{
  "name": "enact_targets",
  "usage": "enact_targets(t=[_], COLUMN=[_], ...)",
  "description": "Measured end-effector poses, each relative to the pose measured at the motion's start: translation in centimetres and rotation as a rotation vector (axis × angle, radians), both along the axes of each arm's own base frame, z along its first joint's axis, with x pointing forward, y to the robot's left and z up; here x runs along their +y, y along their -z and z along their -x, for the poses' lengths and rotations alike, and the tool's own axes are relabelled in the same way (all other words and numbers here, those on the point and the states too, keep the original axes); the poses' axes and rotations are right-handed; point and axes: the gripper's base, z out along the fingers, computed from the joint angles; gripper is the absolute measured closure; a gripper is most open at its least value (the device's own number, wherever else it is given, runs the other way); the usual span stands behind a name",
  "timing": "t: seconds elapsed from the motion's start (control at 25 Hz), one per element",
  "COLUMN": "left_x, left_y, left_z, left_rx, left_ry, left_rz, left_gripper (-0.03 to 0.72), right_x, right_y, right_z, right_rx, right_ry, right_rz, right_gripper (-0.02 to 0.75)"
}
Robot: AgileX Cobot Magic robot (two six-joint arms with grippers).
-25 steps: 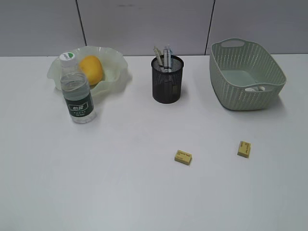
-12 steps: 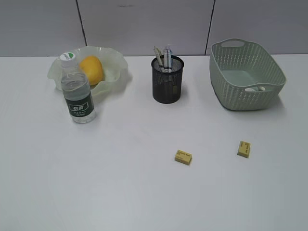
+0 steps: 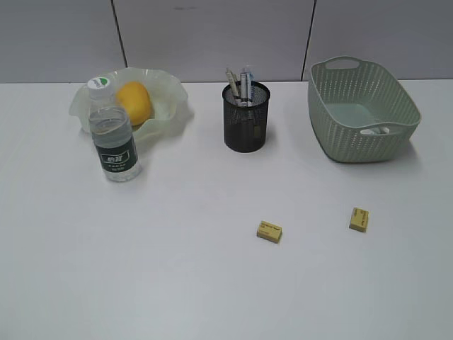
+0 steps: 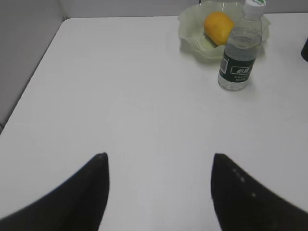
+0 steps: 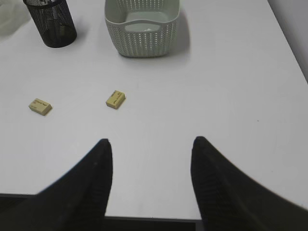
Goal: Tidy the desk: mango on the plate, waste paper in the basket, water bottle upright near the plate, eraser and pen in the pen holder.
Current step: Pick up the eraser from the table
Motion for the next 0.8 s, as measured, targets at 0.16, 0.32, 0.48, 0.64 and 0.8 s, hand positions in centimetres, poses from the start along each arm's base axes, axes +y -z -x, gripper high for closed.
enact_targets(t=[0.16, 0.32, 0.48, 0.64, 0.8], left_x=[-0.1, -0.3, -0.3, -0.3, -0.3], left_y=[0.0, 0.0, 0.0, 0.0, 0.0], left_z=[0.0, 0.0, 0.0, 0.0, 0.0], left_rx=[0.0, 0.0, 0.0, 0.0, 0.0], left_ry=[0.005, 0.018, 0.024, 0.025, 0.025], left_rz=[0.008, 0.026, 0.034, 0.035, 0.035], left_gripper=[0.18, 0.18, 0.181, 0.181, 0.181], right_x=[0.0, 0.0, 0.0, 0.0, 0.2], right_y=[0.0, 0.0, -0.1, -1.2, -2.4], right_z=[0.0, 0.0, 0.0, -0.9, -3.9], right_rx=[0.0, 0.0, -0.005, 0.029, 0.183], right_ry=[0.0, 0.0, -0.003, -0.006, -0.001], right_rz=[0.0, 0.0, 0.009, 0.012, 0.0], right_gripper=[0.314, 0.314, 0.314, 0.314, 0.314])
